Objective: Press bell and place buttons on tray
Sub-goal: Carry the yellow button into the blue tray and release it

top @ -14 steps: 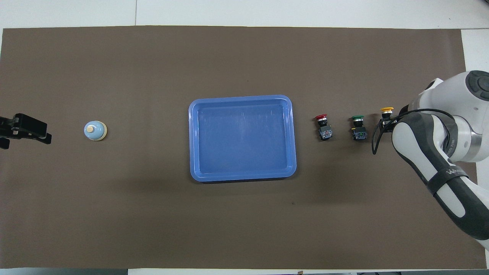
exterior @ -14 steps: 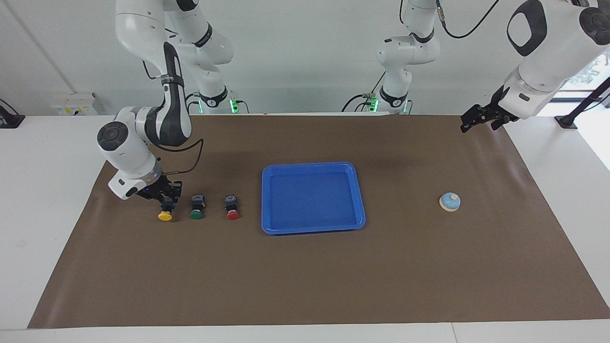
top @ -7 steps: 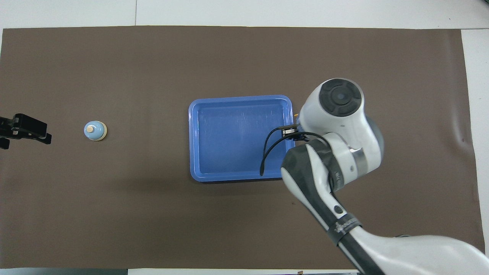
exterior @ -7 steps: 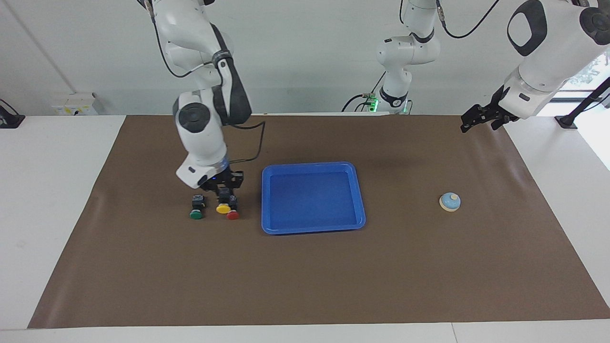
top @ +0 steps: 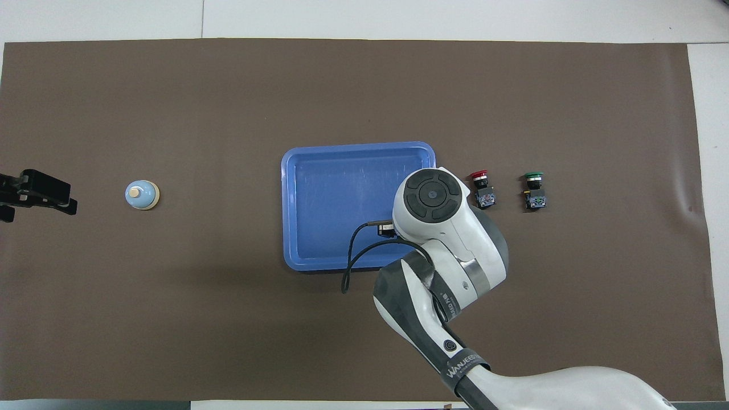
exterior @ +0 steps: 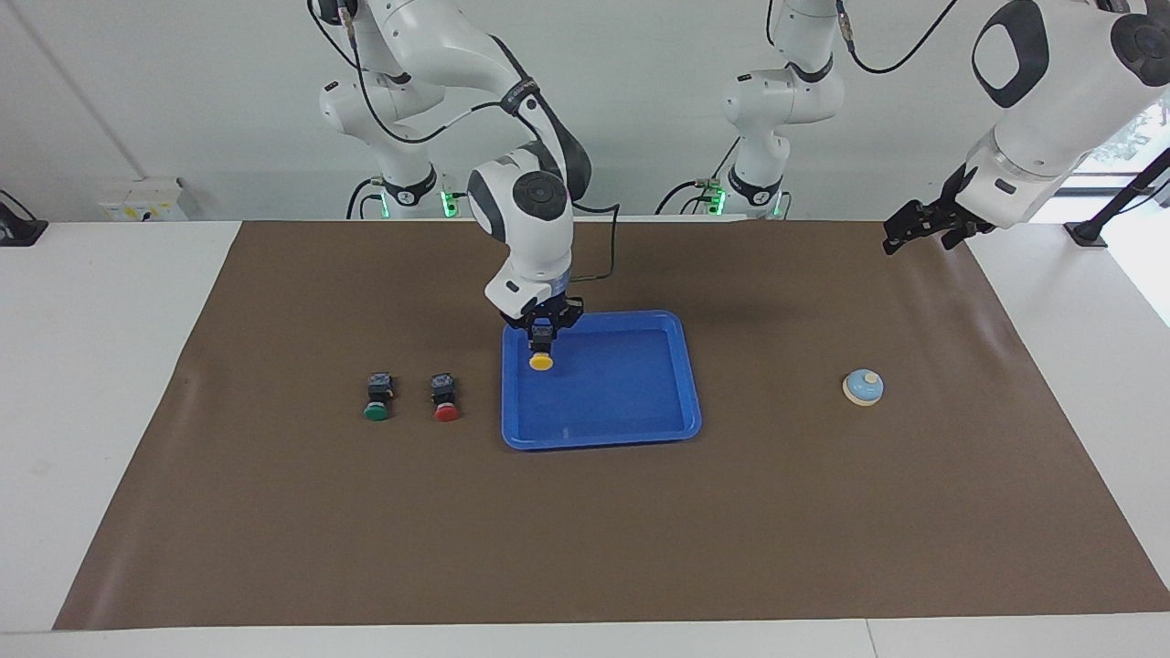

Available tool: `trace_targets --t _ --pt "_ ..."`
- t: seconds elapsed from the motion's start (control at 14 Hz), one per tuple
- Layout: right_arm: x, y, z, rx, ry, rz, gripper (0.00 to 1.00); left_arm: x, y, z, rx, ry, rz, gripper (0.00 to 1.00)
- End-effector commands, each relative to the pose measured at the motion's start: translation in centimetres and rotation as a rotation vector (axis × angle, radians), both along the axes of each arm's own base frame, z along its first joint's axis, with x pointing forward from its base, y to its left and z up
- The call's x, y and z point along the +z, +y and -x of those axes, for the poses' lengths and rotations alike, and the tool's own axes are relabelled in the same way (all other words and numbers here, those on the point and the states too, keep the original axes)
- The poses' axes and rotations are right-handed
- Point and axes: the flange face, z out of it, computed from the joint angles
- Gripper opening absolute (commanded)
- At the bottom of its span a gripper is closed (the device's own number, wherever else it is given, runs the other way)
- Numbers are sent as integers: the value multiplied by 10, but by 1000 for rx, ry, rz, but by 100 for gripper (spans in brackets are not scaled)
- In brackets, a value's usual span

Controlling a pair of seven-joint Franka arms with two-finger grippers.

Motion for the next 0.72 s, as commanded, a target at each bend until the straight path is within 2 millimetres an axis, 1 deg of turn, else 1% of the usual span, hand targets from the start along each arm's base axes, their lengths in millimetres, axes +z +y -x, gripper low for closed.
trace_targets --t 0.0,0.14,0.29,0.43,0.5,0.57,0.64 --pt "-14 2 1 -1 -4 -30 0 5 -2 5 5 -6 4 100" --pt "-16 5 1 1 -8 -34 1 5 0 5 8 -6 4 100" --pt "-22 4 1 1 -4 -32 2 5 -2 5 5 -6 4 100" --pt "-27 5 -1 0 -12 -36 8 5 -2 5 5 -5 4 100" --pt "-31 5 0 1 -10 -35 14 5 -2 5 5 -6 4 100" --pt "-32 3 -1 -2 -11 -35 41 5 0 5 8 -6 4 100" --pt "-32 2 -2 -3 -11 -35 96 5 0 5 8 -5 4 100"
